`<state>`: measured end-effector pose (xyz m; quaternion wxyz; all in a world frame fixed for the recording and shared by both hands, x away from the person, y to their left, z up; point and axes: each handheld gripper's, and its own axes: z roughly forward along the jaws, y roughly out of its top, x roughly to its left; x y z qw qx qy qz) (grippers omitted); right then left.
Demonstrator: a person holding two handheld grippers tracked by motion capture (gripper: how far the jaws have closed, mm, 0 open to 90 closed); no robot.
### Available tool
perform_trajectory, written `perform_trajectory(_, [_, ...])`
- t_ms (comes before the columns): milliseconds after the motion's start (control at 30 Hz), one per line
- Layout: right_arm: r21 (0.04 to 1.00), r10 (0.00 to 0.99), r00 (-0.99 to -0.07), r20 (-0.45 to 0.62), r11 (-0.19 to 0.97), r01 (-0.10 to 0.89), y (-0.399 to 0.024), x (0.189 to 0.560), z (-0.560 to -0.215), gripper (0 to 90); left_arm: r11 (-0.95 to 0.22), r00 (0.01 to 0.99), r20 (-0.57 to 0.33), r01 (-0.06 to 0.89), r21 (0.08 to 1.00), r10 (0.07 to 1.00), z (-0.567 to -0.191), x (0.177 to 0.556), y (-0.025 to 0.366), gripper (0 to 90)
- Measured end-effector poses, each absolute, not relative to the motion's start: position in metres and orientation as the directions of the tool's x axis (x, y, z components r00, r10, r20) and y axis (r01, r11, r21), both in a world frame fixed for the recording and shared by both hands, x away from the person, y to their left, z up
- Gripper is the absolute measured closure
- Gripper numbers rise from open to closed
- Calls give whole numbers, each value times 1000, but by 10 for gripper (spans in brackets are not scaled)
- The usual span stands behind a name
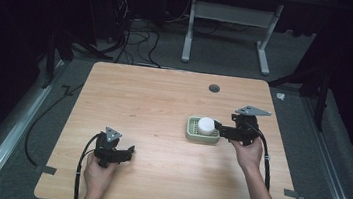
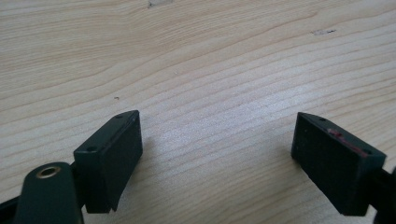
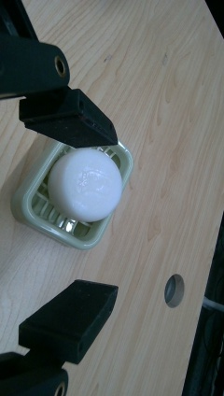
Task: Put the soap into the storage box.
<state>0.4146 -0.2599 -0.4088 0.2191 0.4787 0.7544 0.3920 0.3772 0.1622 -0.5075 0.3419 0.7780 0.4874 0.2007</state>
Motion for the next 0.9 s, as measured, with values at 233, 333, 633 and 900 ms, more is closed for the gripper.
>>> perform_trajectory(233, [821,898,-438,49,213,529,-269,407,-412,249,-291,444,-20,620,728,896,-508,377,162,167])
perform_trajectory(333, [825,899,-433,62,198,530,-271,404,-413,249,-292,444,-19,620,728,896,-508,377,162,167])
perform_trajectory(633, [833,899,-433,65,190,520,-277,395,-411,250,-292,444,-19,620,729,896,-508,377,162,167])
perform_trajectory(900, [847,905,-420,63,174,502,-285,387,-405,251,-292,444,-19,620,729,896,-508,377,162,167])
